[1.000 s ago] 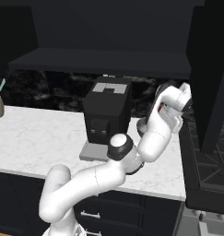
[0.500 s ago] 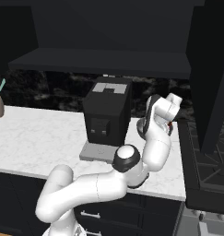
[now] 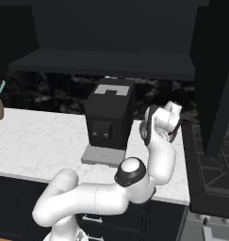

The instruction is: Pick up the bowls on the counter and stack them on top of one another in the open cabinet. Place the smaller bowl on top of the larger bowl.

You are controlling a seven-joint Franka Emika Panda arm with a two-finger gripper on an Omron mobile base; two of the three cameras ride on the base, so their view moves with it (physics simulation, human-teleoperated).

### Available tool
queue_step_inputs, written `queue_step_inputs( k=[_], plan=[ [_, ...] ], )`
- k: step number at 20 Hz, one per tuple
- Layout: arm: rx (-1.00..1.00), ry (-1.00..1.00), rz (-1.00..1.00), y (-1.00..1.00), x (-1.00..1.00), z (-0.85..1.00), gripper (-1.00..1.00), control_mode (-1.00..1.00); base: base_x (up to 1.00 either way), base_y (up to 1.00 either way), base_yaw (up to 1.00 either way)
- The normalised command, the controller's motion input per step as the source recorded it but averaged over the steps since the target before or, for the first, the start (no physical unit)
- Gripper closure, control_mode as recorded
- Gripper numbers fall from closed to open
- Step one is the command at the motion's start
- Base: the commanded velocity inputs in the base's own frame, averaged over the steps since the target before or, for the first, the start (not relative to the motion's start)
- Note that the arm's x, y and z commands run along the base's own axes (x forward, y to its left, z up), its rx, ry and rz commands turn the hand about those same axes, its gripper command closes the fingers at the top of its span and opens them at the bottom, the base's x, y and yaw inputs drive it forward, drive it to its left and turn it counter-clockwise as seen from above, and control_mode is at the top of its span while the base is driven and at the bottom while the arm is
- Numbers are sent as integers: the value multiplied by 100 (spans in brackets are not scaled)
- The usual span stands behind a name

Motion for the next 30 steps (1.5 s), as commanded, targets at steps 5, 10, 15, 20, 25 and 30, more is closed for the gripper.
queue_step_inputs(
  k=[5,10,15,20,25,30],
  plan=[
    [0,-9,-16,0,-4,8,100,-100,0,0,0],
    [-1,-39,-32,0,-53,78,100,-100,0,0,0],
    [-3,-42,-33,2,-96,99,100,-100,0,0,0],
    [-2,-39,-29,7,-100,100,100,-100,0,0,0],
    [0,-25,-4,86,-100,100,100,-100,0,0,0],
    [-1,-20,0,100,-91,100,100,-100,0,0,0]
  ],
)
